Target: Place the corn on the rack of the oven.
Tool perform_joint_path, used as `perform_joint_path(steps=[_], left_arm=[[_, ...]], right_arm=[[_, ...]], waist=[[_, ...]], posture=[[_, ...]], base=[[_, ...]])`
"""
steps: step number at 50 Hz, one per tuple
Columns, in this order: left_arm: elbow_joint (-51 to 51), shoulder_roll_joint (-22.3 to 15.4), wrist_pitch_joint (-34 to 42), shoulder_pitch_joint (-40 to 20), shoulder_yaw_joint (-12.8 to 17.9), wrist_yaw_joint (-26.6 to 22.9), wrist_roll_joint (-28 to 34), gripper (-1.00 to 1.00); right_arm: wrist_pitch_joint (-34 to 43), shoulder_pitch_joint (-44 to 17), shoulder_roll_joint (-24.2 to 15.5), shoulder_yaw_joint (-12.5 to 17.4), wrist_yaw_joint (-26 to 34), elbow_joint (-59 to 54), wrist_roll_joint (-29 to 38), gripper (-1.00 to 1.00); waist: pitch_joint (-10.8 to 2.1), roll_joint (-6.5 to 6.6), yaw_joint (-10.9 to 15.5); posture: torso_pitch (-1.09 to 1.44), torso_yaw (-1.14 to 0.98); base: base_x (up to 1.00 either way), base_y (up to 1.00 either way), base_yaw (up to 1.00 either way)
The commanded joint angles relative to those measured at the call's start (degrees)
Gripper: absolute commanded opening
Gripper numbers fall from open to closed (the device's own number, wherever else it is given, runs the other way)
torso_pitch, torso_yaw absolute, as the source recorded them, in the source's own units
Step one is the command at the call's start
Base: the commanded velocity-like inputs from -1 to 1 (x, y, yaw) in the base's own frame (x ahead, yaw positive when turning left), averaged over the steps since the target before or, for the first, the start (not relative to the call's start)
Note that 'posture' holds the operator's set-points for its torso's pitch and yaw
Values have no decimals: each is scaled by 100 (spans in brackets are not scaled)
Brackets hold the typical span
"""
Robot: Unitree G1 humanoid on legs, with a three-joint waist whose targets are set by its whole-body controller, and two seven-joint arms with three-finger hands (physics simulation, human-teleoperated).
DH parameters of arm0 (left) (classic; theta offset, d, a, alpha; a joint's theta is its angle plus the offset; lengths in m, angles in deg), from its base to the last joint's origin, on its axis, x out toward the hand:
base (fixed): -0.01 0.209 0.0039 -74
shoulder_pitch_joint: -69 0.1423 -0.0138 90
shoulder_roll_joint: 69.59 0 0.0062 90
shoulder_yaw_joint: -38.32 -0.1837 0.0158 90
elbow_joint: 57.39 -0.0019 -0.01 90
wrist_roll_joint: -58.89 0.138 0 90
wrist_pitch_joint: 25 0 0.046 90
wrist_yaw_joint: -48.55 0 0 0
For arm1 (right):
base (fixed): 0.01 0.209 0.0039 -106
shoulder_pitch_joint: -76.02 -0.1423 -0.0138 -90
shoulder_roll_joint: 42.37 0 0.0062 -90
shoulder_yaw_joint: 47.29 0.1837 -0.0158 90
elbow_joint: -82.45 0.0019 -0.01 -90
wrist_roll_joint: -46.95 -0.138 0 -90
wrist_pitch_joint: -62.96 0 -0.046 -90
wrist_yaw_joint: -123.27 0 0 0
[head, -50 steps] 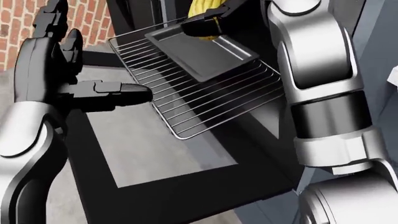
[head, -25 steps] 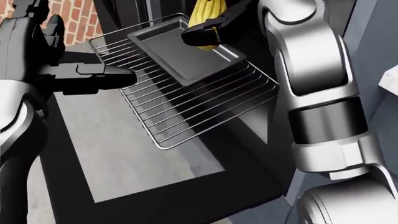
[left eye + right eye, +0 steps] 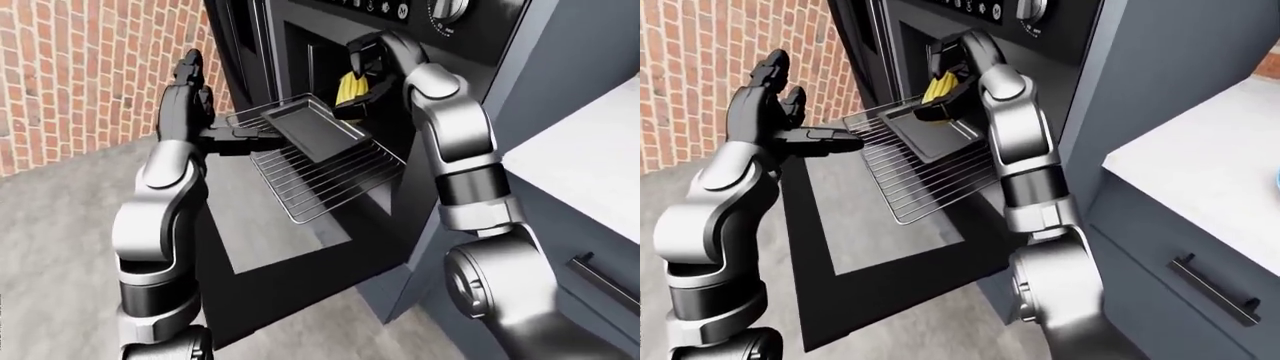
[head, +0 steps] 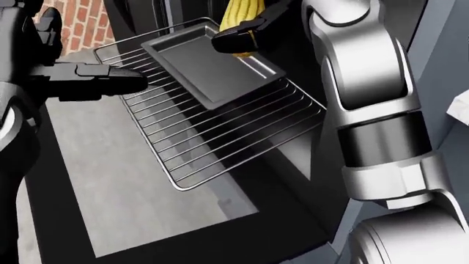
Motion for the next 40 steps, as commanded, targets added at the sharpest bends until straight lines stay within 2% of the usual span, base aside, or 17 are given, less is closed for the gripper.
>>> perform_joint_path(steps=[1, 16, 20, 22, 24, 26, 27, 28, 30, 33, 36, 38, 39, 40], left_arm=[[215, -76, -188, -205, 68, 11, 13, 100], [252, -67, -204, -134, 75, 17, -9, 100], [292, -40, -201, -93, 58, 31, -10, 100], [284, -31, -215, -87, 51, 33, -9, 100], [279, -26, -222, -84, 51, 34, -8, 100], [273, -26, -234, -72, 46, 30, -3, 100], [279, -26, -231, -68, 50, 31, -3, 100], [277, -30, -237, -61, 56, 27, -4, 100], [297, -31, -227, -47, 59, 26, -5, 100], [278, -24, -262, -23, 60, 25, 0, 100], [247, -29, -277, -48, 65, 25, -4, 100], [228, -24, -301, -38, 62, 25, -3, 100], [218, -19, -315, -29, 59, 26, -2, 100], [214, -18, -319, -28, 57, 26, -2, 100]], right_arm=[[-170, -287, -49, 47, -36, 239, -9, -100], [-273, -284, 2, 37, -73, 121, -14, -100], [-218, -264, -4, 34, -66, 183, -14, -100], [-206, -257, -11, 36, -65, 210, -13, -100], [-248, -241, -9, 33, -66, 183, -13, -100], [-230, -253, 0, 30, -68, 189, -12, -100], [-248, -246, 1, 33, -70, 178, -16, -100], [-249, -247, 6, 34, -75, 173, -18, -100], [-252, -243, 9, 31, -79, 169, -19, -100], [-278, -227, 16, 26, -81, 148, -20, -100], [-272, -246, 21, 24, -76, 129, -20, -100], [-295, -253, 19, 23, -69, 95, -22, -100], [-284, -263, 18, 21, -64, 92, -20, -100], [-275, -265, 15, 18, -62, 97, -14, -100]], waist=[[-266, 37, 16], [-217, 35, 22], [-166, 116, 1], [-112, 205, -9], [-119, 274, -23], [-188, 265, -15], [-178, 353, -43], [-178, 374, -42], [-229, 334, -28], [-191, 229, 2], [-207, 78, 42], [-231, -84, 82], [-247, -202, 103], [-299, -374, 119]], posture=[[0, 0], [0, 0], [0, 0], [0, 0], [0, 0], [0, 0], [0, 0], [0, 0], [0, 0], [0, 0], [0, 0], [0, 0], [0, 0], [0, 0]], base=[[5, 0, 0], [6, 0, 0], [10, 0, 0], [14, 0, 0], [14, 0, 0], [15, 0, 0], [14, 0, 0], [14, 0, 0], [15, 0, 0], [15, 0, 0], [14, 0, 0], [15, 0, 1], [15, 0, 3], [16, 0, 3]])
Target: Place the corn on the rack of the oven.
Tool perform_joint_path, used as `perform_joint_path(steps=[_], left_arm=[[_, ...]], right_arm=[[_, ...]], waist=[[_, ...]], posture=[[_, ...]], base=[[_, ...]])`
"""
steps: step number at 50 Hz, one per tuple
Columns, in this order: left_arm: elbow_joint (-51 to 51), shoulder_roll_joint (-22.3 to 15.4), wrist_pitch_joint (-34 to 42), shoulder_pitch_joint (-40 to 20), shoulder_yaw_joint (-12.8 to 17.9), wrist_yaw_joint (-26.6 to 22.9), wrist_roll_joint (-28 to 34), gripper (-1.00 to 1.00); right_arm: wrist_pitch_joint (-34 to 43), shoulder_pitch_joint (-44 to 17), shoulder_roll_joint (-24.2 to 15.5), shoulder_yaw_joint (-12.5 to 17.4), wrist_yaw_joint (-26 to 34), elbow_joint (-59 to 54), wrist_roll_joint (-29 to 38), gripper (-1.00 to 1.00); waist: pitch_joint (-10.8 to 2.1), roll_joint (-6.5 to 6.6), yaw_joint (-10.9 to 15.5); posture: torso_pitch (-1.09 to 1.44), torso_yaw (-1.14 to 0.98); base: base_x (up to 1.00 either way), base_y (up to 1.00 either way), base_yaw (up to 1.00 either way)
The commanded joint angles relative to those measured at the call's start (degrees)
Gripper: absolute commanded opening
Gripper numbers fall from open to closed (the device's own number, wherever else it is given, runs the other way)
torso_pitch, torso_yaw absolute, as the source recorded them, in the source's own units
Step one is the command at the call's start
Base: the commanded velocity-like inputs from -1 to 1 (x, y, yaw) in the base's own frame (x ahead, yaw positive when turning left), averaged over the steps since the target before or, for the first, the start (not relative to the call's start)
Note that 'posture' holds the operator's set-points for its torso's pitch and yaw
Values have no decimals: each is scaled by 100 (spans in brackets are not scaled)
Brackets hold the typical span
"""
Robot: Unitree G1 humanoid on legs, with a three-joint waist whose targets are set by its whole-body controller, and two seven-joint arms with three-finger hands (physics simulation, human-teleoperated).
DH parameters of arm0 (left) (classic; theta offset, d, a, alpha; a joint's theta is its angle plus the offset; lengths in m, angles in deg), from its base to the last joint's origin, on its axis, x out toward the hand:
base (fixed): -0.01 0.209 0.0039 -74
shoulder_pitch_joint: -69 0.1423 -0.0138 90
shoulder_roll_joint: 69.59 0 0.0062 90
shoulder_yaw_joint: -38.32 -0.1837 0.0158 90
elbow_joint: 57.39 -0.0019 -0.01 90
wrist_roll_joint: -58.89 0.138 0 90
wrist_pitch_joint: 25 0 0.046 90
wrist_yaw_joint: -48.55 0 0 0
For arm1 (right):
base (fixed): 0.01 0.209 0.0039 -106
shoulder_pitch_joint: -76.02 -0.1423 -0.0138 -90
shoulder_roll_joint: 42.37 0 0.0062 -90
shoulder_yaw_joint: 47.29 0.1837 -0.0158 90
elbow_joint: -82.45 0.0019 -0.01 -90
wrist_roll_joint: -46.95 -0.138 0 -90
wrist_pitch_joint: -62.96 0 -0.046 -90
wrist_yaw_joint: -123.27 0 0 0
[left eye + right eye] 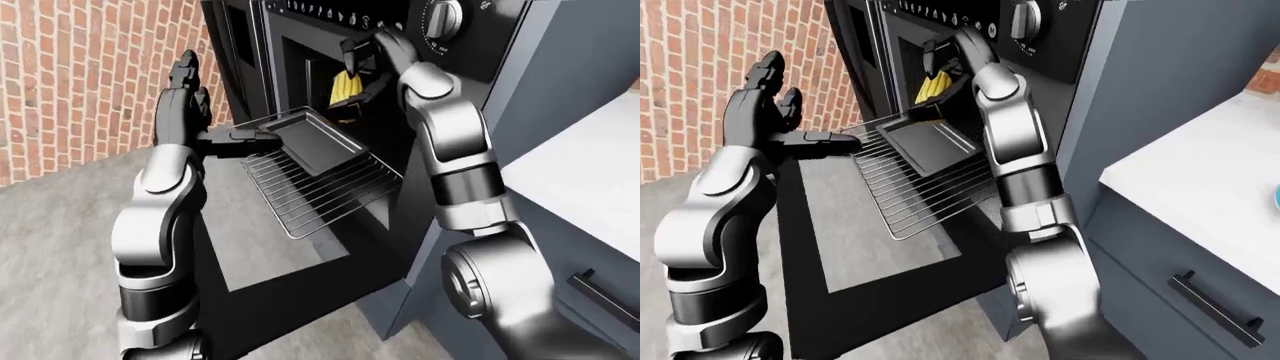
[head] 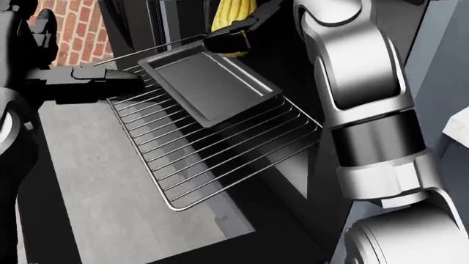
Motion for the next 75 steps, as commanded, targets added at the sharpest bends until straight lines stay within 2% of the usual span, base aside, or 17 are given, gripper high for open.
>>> perform_joint_path(steps=[1, 10, 16, 27, 31, 32, 34, 41, 45, 46, 55, 58, 59, 63, 67, 71, 75], left_arm=[[161, -46, -153, -165, -2, -9, -13, 100], [117, -17, -175, -191, -31, 5, -3, 100], [120, -19, -194, -159, -23, -1, -3, 100], [193, -19, -162, -113, -11, 5, -15, 100], [168, -12, -196, -100, -22, -1, -8, 100], [163, -13, -194, -109, -20, -1, -8, 100], [171, -6, -191, -107, -26, 4, -6, 100], [174, 9, -165, -139, -45, 13, 2, 100], [162, 18, -168, -141, -47, 15, 6, 100], [158, 16, -169, -145, -46, 13, 7, 100], [130, 30, -178, -166, -60, 15, 13, 100], [130, 34, -166, -185, -65, 15, 14, 100], [132, 31, -164, -188, -58, 14, 11, 100], [122, 22, -188, -175, -48, 10, 10, 100], [145, 31, -168, -175, -49, 23, 2, 100], [160, 35, -159, -173, -56, 31, -1, 100], [169, 40, -162, -164, -61, 31, 2, 100]], right_arm=[[-112, -204, -61, 78, -47, 198, 25, -100], [-89, -200, -66, 84, -23, 215, 24, -100], [-138, -193, -48, 84, -44, 159, 10, -100], [-150, -129, -21, 72, -55, 202, 6, -100], [-154, -108, -20, 72, -62, 214, 8, -100], [-144, -112, -20, 69, -57, 224, 9, -100], [-125, -116, -18, 67, -50, 238, 8, -100], [-148, -92, -18, 61, -35, 222, 10, -100], [-161, -118, -17, 63, -30, 179, 12, -100], [-172, -119, -18, 63, -30, 169, 13, -100], [-148, -133, -37, 58, 19, 166, 26, -100], [-100, -141, -49, 73, 4, 190, 44, -100], [-105, -146, -50, 82, -14, 180, 46, -100], [-48, -152, -48, 79, -11, 236, 32, -100], [-14, -122, -65, 68, 4, 282, 53, -100], [31, -71, -77, 64, 27, 343, 87, -100], [85, -36, -69, 77, 24, 428, 89, -100]], waist=[[-141, 54, -9], [-59, 185, -40], [-251, 784, -153], [-144, 226, -26], [-215, -345, 4], [-136, -21, -43], [-156, -154, -11], [-115, 237, -49], [-372, 812, -140], [-209, 627, -58], [-123, 243, -89], [-174, -406, -56], [-98, -102, -100], [-228, -85, -108], [-124, 214, -125], [-220, 894, -191], [-191, 619, -155]], posture=[[0, 0], [0, 0], [0, 0], [0, 0], [0, 0], [0, 0], [0, 0], [0, 0], [0, 0], [0, 0], [0, 0], [0, 0], [0, 0], [0, 0], [0, 0], [0, 0], [0, 0]], base=[[16, 0, 4], [15, 0, 12], [13, 0, 36], [12, 0, 40], [12, 0, 41], [12, 0, 41], [11, 0, 41], [11, 0, 42], [11, 0, 42], [11, 0, 43], [12, 4, 37], [11, 33, 0], [10, 32, 0], [8, 32, 0], [8, 28, 0], [8, 24, 0], [7, 23, 0]])
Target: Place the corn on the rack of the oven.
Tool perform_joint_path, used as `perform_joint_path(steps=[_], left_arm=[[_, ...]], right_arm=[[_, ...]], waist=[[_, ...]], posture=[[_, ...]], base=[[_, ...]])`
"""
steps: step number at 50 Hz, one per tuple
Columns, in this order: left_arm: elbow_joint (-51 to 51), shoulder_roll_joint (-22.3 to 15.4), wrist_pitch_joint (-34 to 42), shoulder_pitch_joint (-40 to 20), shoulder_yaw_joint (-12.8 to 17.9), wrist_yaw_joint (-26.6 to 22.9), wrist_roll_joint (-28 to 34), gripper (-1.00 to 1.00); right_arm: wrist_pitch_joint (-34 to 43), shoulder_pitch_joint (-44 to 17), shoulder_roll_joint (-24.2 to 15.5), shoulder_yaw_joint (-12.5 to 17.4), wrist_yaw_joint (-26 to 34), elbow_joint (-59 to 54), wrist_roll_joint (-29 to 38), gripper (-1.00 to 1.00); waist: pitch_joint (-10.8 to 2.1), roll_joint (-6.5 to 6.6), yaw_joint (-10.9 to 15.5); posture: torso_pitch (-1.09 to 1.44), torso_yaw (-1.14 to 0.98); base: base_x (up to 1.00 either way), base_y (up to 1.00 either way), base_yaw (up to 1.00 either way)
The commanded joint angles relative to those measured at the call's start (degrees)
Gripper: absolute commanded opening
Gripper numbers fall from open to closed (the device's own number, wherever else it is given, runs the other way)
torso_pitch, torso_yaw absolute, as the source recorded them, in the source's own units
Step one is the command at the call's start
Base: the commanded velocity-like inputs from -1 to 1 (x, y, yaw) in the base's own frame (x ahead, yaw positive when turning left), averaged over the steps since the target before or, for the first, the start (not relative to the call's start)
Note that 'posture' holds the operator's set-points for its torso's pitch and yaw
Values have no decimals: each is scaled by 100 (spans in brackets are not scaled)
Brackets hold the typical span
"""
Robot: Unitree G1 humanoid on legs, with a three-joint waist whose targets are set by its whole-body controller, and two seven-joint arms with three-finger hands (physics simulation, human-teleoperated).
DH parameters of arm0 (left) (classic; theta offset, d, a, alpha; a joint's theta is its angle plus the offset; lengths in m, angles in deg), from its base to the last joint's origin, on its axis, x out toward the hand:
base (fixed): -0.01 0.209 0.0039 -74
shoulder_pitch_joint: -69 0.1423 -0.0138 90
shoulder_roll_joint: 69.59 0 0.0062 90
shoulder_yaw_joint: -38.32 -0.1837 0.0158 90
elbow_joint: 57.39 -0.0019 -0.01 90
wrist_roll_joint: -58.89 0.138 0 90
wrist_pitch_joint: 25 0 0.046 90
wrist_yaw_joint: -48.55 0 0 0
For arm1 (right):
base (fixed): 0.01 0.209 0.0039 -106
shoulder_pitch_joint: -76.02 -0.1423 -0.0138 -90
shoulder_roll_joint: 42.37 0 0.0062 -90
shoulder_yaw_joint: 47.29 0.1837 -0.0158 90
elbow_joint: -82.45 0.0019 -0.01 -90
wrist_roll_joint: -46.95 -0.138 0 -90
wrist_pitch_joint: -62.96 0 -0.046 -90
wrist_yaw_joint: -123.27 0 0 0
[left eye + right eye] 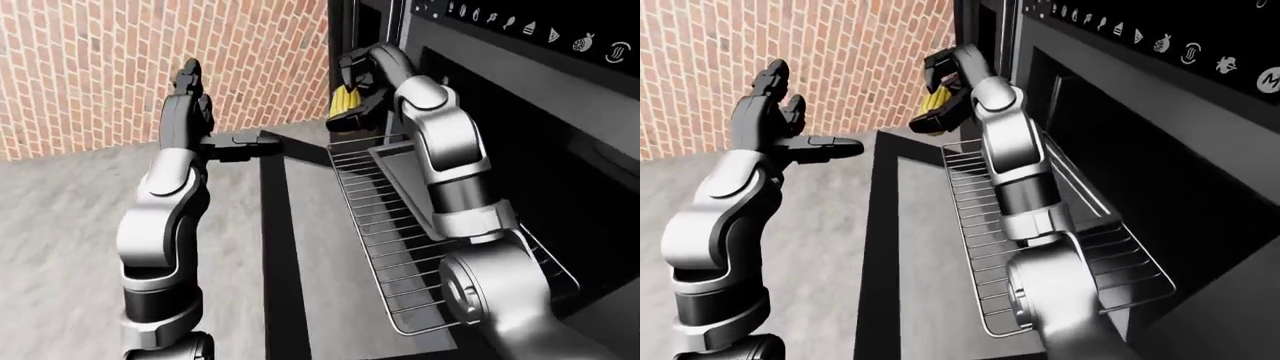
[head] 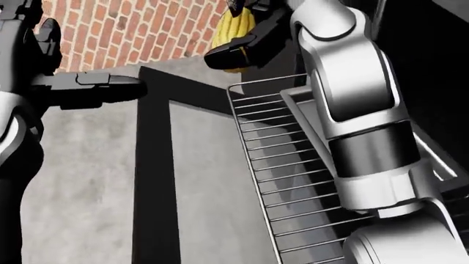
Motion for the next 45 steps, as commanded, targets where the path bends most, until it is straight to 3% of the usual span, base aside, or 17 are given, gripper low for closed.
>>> perform_joint_path(steps=[1, 5, 6, 7, 9, 10, 17, 45], left_arm=[[221, -30, -194, -245, -40, -23, -19, 100], [205, -33, -213, -241, -33, -26, -20, 100], [193, -32, -231, -234, -29, -27, -21, 100], [187, -31, -247, -218, -31, -27, -19, 100], [197, -30, -237, -212, -32, -22, -19, 100], [193, -30, -247, -207, -33, -23, -18, 100], [173, -20, -216, -273, -59, -13, -10, 100], [222, -41, -202, -231, -20, -13, -60, 100]], right_arm=[[-143, -274, -134, 157, -79, 283, 35, -100], [-122, -242, -145, 164, -98, 307, 41, -100], [-139, -222, -151, 162, -109, 308, 49, -100], [-153, -207, -153, 162, -114, 306, 51, -100], [-159, -209, -156, 168, -132, 297, 55, -100], [-160, -215, -158, 170, -137, 294, 54, -100], [-109, -251, -240, 183, -105, 293, 80, -100], [-45, 28, -632, 268, 59, 88, 561, -100]], waist=[[-197, 4, -61], [-137, -291, -20], [-34, -355, 8], [-38, -369, 52], [-102, -614, 117], [-34, -433, 120], [-117, -291, 60], [-134, -300, 22]], posture=[[0, 0], [0, 0], [0, 0], [0, 0], [0, 0], [0, 0], [0, 0], [0, 0]], base=[[7, 22, 0], [6, 19, 0], [0, 0, 0], [0, 0, 0], [0, 0, 0], [0, 0, 0], [0, 0, 0], [0, 0, 0]])
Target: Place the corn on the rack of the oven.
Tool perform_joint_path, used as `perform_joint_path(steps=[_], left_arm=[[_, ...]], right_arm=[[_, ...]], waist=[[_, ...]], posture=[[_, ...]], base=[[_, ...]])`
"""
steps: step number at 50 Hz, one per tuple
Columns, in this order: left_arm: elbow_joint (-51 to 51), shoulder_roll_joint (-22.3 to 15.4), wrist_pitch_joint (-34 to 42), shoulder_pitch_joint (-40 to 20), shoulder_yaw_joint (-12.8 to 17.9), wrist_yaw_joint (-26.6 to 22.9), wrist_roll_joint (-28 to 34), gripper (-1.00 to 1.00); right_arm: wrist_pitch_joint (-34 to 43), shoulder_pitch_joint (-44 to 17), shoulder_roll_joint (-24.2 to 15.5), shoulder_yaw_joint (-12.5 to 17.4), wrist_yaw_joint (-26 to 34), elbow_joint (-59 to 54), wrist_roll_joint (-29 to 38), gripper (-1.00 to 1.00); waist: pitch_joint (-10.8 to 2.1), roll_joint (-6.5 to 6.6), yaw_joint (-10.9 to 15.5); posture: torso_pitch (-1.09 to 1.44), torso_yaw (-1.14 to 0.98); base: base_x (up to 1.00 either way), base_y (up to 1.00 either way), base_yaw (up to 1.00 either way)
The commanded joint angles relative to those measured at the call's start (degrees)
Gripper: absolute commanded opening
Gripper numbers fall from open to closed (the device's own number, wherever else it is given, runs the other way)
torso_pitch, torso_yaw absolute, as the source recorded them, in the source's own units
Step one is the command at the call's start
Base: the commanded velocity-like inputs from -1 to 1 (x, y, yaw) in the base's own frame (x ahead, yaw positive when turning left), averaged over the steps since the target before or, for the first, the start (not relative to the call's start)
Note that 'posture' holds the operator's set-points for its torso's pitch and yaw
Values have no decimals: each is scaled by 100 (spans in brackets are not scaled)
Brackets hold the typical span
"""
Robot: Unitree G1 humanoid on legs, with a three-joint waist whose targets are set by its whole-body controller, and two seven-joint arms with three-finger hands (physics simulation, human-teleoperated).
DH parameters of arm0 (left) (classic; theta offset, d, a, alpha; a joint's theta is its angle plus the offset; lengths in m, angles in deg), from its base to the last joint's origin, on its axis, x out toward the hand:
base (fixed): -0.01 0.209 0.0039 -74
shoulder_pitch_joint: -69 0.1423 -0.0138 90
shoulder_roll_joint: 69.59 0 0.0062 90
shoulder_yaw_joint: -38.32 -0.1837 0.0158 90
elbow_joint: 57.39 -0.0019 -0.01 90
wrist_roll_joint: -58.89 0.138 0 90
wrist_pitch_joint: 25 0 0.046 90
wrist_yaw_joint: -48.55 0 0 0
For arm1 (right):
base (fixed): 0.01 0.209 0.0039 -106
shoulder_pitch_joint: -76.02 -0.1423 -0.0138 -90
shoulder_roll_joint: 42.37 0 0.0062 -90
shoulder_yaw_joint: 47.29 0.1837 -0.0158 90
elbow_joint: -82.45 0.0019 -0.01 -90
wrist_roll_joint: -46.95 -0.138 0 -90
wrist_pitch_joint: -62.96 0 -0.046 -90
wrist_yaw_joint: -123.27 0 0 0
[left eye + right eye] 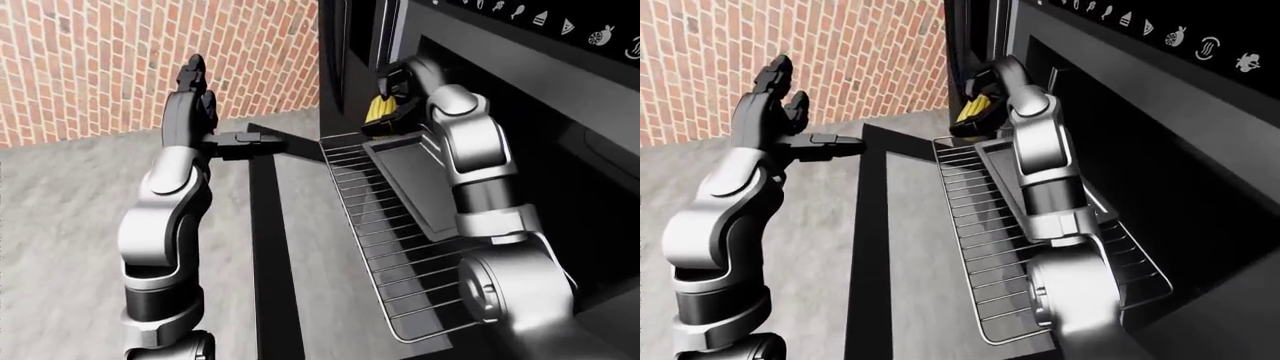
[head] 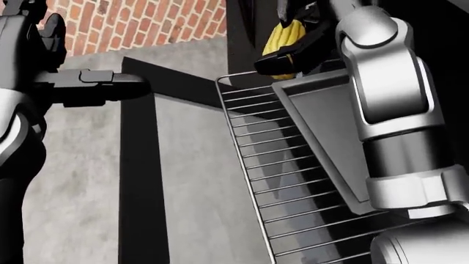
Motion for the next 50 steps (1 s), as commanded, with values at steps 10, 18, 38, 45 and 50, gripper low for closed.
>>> perform_joint_path(steps=[10, 18, 38, 45, 50], left_arm=[[186, -48, -178, -186, 20, 18, -8, 100], [195, -47, -124, -253, 13, 35, -16, 100], [179, -1, -192, -159, -11, 12, 27, 100], [204, -4, -176, -152, -2, 13, 20, 100], [179, 2, -205, -145, -8, 13, 27, 100]], right_arm=[[102, -115, -205, 49, 150, 355, 376, -100], [214, 67, -346, 76, 438, 310, 678, -100], [-212, 514, -581, 256, 175, -141, 925, -100], [-374, 591, -645, 276, 2, -305, 919, -100], [-426, 596, -679, 256, -53, -393, 981, -100]], waist=[[-184, 5, 2], [-189, -7, 5], [-216, -27, 8], [-224, -36, 14], [-226, -37, 15]], posture=[[0, 0], [0, 0], [0, 0], [0, 0], [0, 0]], base=[[0, 0, 0], [0, 0, 0], [0, 0, 0], [0, 0, 0], [0, 0, 0]])
